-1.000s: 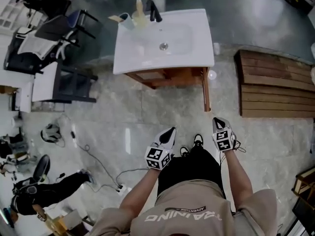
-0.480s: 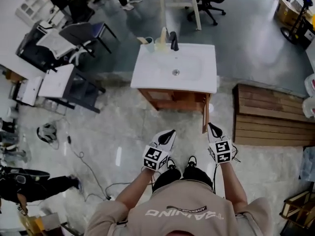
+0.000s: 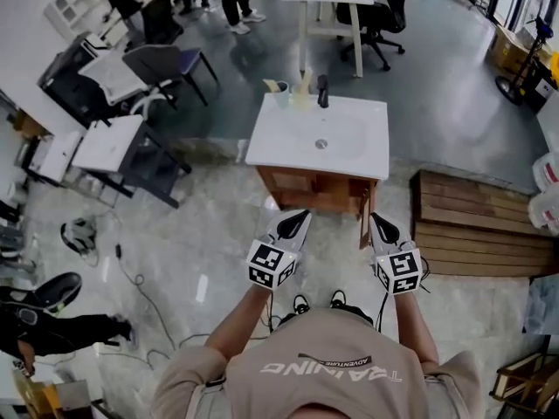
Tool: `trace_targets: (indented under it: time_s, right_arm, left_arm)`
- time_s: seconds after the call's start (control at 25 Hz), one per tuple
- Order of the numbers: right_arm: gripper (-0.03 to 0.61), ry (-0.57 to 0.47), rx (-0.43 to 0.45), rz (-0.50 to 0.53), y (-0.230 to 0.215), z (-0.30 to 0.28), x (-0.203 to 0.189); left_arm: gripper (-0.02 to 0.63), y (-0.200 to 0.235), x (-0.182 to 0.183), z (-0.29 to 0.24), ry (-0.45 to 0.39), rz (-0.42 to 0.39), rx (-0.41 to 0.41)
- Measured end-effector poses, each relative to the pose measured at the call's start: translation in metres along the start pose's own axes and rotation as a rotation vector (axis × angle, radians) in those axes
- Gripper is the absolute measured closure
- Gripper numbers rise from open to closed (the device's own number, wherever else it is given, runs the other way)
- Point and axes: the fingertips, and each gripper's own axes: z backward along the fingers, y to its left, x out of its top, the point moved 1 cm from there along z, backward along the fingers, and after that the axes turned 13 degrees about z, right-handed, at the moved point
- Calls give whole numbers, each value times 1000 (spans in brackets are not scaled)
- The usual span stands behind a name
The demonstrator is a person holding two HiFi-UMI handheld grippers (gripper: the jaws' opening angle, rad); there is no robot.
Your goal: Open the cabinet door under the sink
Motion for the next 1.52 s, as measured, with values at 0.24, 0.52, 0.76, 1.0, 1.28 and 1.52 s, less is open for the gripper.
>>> trace_targets:
  time_s: [0.24,0.52,0.76,1.0,1.28,1.52]
  right_arm:
    - [578,-128,10,60,9,-1,58]
    - [577,-214,21,106,23,2,101]
    - [578,-209,19,105,31,1,101]
    - [577,-196,-4,109,27,11,98]
    - [577,-182,-29,105,23,18,92]
    - [578,-176,-22,136,33,21,88]
  left_arm:
    - [595,1,42,15,-97,-41,-2]
    - [595,-4,77,40,-196,-88,0]
    - [595,0,73,51,-199,-96,16]
    - [595,6,61,53,-198,-50,30]
    - [595,2,59,49,-186,-48,17]
    - [595,1,56,51,-178,-51,19]
